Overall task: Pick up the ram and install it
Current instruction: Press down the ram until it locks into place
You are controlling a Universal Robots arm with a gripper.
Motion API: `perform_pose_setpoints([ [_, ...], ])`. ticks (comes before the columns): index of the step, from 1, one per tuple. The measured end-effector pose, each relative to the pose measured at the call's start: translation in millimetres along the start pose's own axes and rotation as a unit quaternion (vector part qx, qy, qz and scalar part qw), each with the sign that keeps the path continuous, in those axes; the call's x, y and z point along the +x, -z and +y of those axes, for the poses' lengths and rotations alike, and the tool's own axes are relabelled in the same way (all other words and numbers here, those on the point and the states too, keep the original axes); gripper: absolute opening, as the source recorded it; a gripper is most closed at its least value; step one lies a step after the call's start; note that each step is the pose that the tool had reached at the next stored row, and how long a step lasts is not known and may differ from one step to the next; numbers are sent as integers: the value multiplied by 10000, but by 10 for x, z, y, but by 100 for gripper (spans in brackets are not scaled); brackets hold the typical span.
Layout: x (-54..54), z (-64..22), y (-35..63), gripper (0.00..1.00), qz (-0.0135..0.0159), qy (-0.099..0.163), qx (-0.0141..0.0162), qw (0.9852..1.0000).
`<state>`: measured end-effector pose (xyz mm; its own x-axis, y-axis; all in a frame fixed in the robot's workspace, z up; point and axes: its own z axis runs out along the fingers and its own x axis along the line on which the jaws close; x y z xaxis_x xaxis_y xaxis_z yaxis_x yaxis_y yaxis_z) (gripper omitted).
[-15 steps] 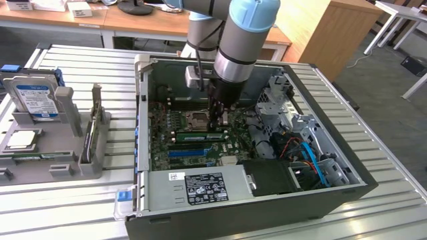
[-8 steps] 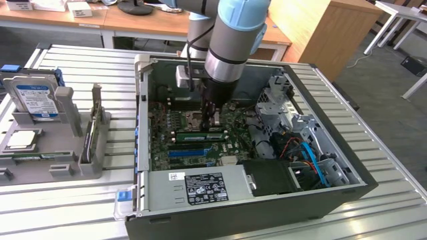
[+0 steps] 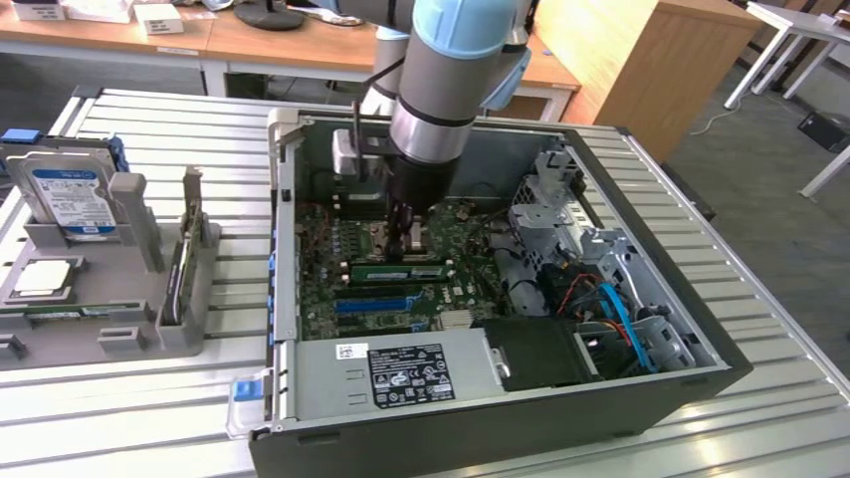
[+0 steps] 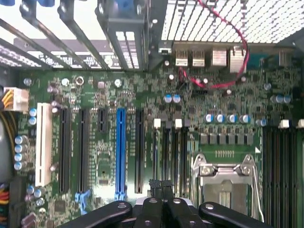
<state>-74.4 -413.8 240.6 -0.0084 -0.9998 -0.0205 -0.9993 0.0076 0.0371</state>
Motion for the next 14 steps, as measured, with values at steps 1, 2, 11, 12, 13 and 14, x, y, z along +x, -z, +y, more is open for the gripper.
perform_pose_setpoints([
  [1,0,15,-1,11,0,0,0,10000],
  [2,0,25,-1,11,0,0,0,10000],
  [11,0,83,-3,11,0,1,0,10000],
  [12,0,83,-3,11,0,1,0,10000],
  [13,1,83,-3,11,0,1,0,10000],
  [14,1,83,-3,11,0,1,0,10000],
])
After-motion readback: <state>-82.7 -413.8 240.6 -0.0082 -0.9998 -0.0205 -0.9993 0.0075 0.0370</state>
